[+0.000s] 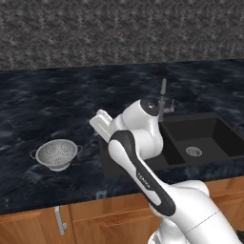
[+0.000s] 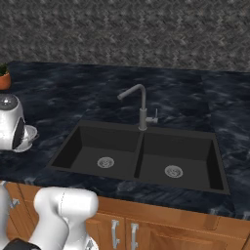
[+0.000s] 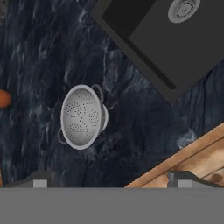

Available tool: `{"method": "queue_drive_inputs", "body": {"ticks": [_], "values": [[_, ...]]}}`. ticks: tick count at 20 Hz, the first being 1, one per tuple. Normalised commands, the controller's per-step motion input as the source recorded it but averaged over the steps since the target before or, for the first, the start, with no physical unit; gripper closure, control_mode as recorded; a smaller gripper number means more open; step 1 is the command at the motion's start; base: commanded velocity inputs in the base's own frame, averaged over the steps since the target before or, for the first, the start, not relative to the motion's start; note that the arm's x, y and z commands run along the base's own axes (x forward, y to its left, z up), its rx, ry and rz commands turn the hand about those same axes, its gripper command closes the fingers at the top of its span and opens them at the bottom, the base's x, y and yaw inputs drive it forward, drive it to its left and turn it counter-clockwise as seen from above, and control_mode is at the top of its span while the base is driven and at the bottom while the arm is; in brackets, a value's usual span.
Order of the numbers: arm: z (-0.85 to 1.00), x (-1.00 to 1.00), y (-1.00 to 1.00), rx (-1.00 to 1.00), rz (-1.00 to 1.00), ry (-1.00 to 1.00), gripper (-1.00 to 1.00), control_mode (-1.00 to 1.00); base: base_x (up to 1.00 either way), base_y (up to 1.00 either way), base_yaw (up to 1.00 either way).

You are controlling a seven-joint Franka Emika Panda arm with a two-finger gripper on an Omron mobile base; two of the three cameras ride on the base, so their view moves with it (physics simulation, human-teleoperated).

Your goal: Place the bowl in the left basin and the colander in the right basin of the sink.

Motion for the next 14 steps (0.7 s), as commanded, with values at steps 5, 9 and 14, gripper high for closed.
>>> {"method": "queue_drive_inputs", "body": {"ticks": [5,9,14], "values": [[-0.24,0.0,0.1,0.02,0.0,0.0,-1.0,-1.0,0.0,0.0,0.0],[-0.2,0.06,0.17,0.0,0.0,0.0,-1.0,-1.0,0.0,0.0,0.0],[-0.08,0.16,0.13,0.04,0.0,0.0,-1.0,-1.0,0.0,0.0,0.0]]}}
